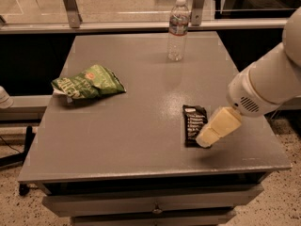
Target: Pick rxbar chocolate
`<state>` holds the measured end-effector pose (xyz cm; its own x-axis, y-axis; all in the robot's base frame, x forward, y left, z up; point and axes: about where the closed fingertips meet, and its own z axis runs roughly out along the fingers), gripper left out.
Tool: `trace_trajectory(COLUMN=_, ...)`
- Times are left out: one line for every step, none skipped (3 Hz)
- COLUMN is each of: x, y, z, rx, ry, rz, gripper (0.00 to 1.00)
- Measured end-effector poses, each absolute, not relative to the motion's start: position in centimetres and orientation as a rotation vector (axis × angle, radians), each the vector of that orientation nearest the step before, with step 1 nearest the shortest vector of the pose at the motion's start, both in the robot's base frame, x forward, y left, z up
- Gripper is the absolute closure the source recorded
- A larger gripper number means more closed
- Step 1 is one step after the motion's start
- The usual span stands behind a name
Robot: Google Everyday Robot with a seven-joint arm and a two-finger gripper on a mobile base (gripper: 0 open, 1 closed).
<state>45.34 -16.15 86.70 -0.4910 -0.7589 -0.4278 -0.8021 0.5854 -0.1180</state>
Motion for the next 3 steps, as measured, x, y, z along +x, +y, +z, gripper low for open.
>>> trace_trajectory(x=45.6, y=-15.3, z=84.1, rx=-1.187, ry=2.408, rz=0.185, gripper=0.00)
trace_trajectory(x=45.9, y=-14.2, z=82.9, rx=-1.149, ry=2.415, rz=0.227, gripper=0.19)
trace_trajectory(x=45.9, y=-13.3, z=82.6, rx=-1.119, ry=2.423, rz=0.254, gripper=0.41)
